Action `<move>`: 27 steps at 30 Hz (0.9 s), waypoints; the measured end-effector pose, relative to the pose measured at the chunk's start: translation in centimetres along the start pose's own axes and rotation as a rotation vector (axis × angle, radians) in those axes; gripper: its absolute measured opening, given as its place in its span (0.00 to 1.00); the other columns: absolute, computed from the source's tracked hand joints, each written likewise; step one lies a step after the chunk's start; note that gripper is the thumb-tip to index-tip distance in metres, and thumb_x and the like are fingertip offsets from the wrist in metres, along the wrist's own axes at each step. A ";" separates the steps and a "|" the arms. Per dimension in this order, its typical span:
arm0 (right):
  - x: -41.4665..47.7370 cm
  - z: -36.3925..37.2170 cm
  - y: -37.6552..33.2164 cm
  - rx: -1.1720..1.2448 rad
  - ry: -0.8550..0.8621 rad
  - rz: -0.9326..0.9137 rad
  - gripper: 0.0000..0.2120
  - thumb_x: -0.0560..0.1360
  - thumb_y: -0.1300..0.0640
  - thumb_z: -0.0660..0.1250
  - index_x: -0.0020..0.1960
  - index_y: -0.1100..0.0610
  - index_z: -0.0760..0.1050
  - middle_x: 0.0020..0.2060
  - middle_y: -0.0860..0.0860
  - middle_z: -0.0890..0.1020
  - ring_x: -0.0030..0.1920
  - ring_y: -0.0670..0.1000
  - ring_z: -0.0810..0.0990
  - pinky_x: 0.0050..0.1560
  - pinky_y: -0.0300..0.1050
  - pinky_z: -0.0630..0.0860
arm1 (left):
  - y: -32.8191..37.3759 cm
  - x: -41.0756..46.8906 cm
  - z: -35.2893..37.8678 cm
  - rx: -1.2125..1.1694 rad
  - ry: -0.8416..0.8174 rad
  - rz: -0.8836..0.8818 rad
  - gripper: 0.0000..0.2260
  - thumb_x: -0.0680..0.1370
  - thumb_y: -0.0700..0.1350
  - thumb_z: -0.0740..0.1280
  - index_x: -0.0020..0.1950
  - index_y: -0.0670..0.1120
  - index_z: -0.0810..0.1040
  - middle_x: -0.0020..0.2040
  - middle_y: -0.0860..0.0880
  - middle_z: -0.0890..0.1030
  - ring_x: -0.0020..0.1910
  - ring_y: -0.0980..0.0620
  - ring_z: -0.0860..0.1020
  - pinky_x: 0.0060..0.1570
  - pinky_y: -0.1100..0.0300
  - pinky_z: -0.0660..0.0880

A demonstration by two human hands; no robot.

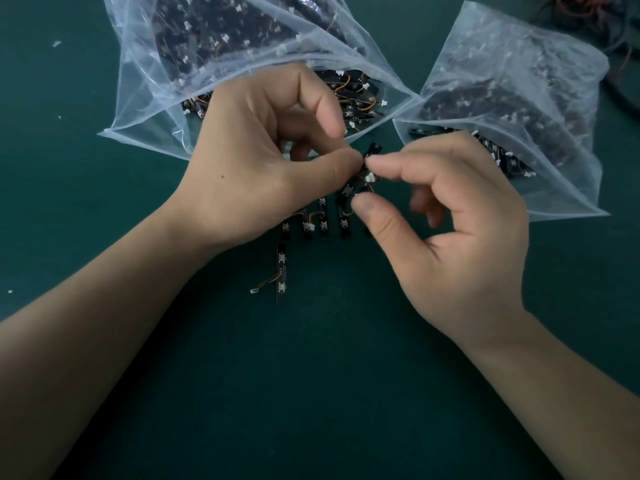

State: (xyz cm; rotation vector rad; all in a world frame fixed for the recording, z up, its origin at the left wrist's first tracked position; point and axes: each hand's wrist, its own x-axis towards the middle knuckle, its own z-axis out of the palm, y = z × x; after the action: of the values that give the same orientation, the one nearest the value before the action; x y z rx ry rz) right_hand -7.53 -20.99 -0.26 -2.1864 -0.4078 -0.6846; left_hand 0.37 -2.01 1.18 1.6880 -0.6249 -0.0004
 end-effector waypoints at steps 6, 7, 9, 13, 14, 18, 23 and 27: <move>-0.1 0.2 0.0 0.002 0.005 0.034 0.03 0.79 0.65 0.74 0.52 0.61 0.84 0.47 0.49 0.83 0.43 0.43 0.79 0.45 0.33 0.71 | -0.3 -0.1 0.2 0.035 0.008 0.029 0.15 0.75 0.37 0.77 0.43 0.50 0.72 0.43 0.43 0.86 0.35 0.52 0.83 0.35 0.45 0.71; -0.1 0.1 -0.1 0.012 0.013 0.039 0.03 0.79 0.65 0.74 0.52 0.61 0.84 0.47 0.49 0.83 0.43 0.43 0.79 0.45 0.33 0.71 | -0.3 -0.1 0.1 0.036 0.011 0.032 0.15 0.75 0.37 0.77 0.42 0.50 0.72 0.43 0.43 0.86 0.35 0.50 0.83 0.35 0.46 0.71; -0.2 0.1 -0.1 0.025 0.027 0.051 0.03 0.79 0.65 0.74 0.52 0.60 0.84 0.46 0.47 0.83 0.40 0.44 0.79 0.43 0.33 0.71 | -0.4 -0.1 0.1 0.042 0.007 0.042 0.15 0.75 0.38 0.77 0.42 0.50 0.72 0.43 0.43 0.86 0.35 0.52 0.82 0.35 0.51 0.72; -0.4 0.2 -0.3 0.079 0.018 0.059 0.10 0.78 0.64 0.75 0.55 0.56 0.78 0.45 0.44 0.84 0.35 0.51 0.79 0.38 0.39 0.74 | -0.9 0.1 -0.3 0.024 0.042 0.096 0.08 0.77 0.33 0.71 0.50 0.41 0.74 0.38 0.37 0.79 0.33 0.42 0.75 0.33 0.50 0.68; -0.4 0.2 -0.4 0.108 -0.022 0.049 0.11 0.77 0.65 0.75 0.55 0.55 0.77 0.45 0.44 0.84 0.35 0.51 0.79 0.38 0.38 0.74 | -1.0 0.2 -0.5 0.017 0.077 0.122 0.07 0.77 0.32 0.68 0.52 0.40 0.73 0.37 0.38 0.76 0.32 0.42 0.71 0.33 0.53 0.66; -0.8 0.1 -0.4 0.107 -0.226 -0.049 0.14 0.78 0.64 0.74 0.59 0.52 0.77 0.46 0.43 0.83 0.42 0.40 0.77 0.45 0.32 0.70 | -1.4 0.6 -1.1 0.051 0.170 0.167 0.06 0.77 0.31 0.63 0.51 0.40 0.74 0.35 0.47 0.71 0.32 0.55 0.67 0.35 0.63 0.64; -1.0 0.2 -0.2 0.077 -0.395 -0.059 0.17 0.77 0.64 0.75 0.65 0.59 0.78 0.47 0.45 0.84 0.48 0.29 0.73 0.55 0.29 0.68 | -1.5 0.5 -0.7 0.124 0.173 0.196 0.07 0.77 0.30 0.64 0.49 0.41 0.76 0.34 0.46 0.74 0.30 0.51 0.67 0.32 0.59 0.63; -1.0 0.2 -0.2 0.053 -0.442 -0.056 0.19 0.77 0.63 0.75 0.67 0.59 0.76 0.46 0.44 0.85 0.48 0.25 0.71 0.54 0.26 0.66 | -1.6 0.4 -0.7 0.137 0.178 0.195 0.05 0.77 0.31 0.65 0.48 0.40 0.77 0.33 0.45 0.74 0.29 0.49 0.67 0.32 0.58 0.63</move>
State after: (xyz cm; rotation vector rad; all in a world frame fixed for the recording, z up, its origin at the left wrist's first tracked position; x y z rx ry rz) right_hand -8.38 -20.78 -0.86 -2.2757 -0.7064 -0.2090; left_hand 1.62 -1.43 -0.01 1.7288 -0.6641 0.3355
